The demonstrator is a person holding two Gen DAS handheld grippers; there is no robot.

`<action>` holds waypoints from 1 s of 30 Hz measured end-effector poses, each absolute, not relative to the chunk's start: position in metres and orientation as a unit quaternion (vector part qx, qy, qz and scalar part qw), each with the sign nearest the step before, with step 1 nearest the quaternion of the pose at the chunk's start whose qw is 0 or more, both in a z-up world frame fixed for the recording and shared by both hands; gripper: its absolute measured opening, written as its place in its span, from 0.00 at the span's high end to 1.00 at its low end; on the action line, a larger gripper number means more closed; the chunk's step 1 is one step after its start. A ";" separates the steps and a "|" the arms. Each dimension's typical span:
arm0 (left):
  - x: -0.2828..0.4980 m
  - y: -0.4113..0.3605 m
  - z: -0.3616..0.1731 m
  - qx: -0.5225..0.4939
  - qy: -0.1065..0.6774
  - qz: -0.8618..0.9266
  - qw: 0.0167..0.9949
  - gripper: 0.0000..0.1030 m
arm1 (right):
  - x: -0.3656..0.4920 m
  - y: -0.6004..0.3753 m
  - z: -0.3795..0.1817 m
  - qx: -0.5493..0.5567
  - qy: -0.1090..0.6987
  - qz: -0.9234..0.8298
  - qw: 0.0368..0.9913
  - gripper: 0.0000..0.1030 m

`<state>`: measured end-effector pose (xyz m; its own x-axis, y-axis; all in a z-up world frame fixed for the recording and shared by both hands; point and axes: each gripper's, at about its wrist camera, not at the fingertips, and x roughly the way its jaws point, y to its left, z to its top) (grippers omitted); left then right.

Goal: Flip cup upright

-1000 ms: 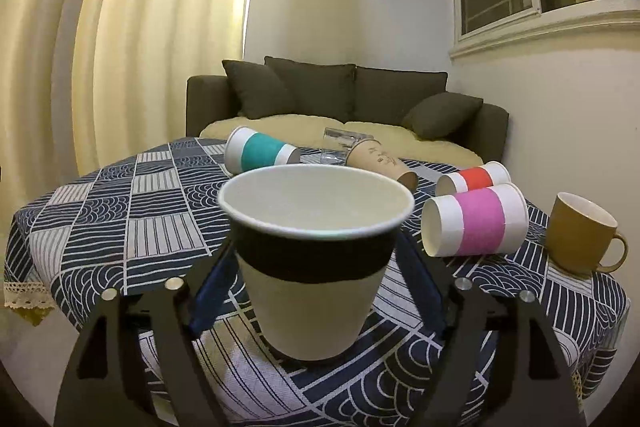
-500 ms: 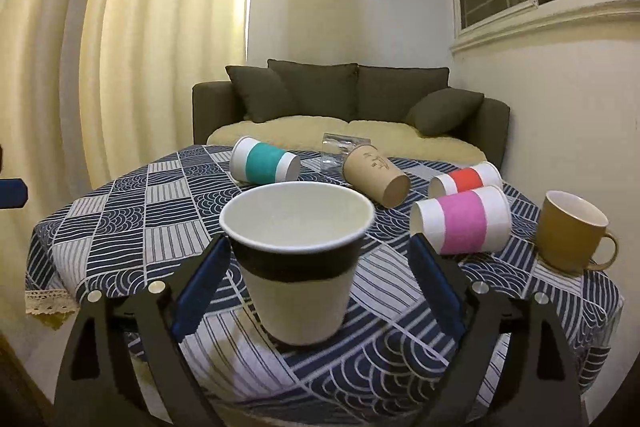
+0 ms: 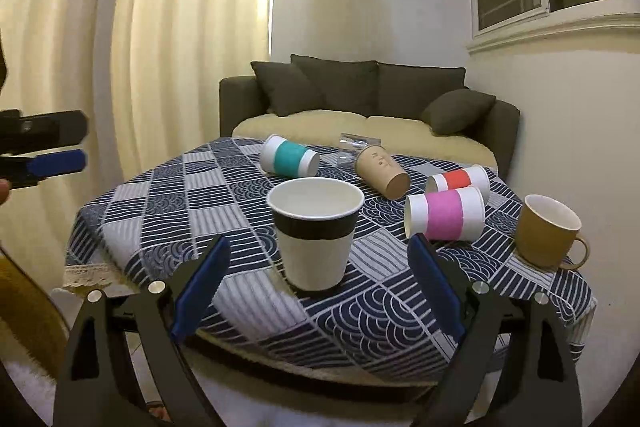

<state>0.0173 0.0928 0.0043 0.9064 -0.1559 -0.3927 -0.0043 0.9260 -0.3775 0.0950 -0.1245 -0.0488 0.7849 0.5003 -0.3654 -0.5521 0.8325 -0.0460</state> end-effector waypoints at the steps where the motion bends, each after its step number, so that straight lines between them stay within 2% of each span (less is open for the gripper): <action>1: 0.016 0.092 0.005 -0.187 0.210 -0.040 0.959 0.22 | 0.091 -0.125 -0.046 -0.080 0.170 0.282 0.941 0.14; 15: -0.005 0.069 0.012 -0.136 0.207 -0.044 0.968 0.22 | 0.049 -0.170 0.005 -0.080 0.139 0.312 0.936 0.12; 30: -0.019 0.039 0.016 -0.079 0.210 -0.039 0.974 0.22 | 0.061 -0.217 0.017 -0.056 0.138 0.311 0.938 0.08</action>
